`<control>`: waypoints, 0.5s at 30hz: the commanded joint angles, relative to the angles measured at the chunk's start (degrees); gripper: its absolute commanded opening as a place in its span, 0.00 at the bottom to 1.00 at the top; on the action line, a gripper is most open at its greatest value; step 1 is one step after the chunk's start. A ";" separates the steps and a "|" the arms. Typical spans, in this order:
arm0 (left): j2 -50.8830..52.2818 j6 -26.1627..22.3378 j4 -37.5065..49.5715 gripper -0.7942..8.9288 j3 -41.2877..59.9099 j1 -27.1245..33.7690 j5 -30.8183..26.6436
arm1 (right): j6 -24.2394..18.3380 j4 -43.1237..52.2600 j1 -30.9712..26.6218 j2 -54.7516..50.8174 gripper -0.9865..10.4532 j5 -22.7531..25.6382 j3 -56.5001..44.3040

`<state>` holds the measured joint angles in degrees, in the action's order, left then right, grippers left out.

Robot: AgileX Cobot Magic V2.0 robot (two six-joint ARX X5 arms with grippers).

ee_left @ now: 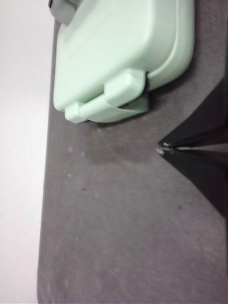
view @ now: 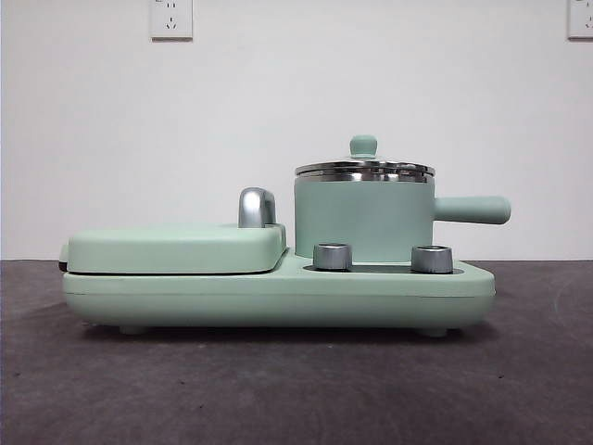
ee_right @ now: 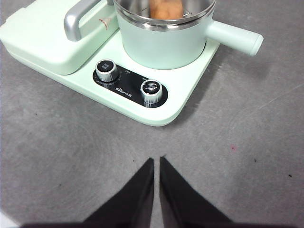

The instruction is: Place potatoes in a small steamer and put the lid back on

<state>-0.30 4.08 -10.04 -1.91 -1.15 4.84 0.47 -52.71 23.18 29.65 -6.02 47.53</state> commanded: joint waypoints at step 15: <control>0.11 0.04 0.94 0.09 0.70 0.02 0.17 | 0.35 0.50 0.24 0.07 0.10 0.09 0.48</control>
<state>-0.27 4.08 -10.02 -1.89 -1.15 4.84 0.45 -52.71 23.18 29.65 -6.00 47.53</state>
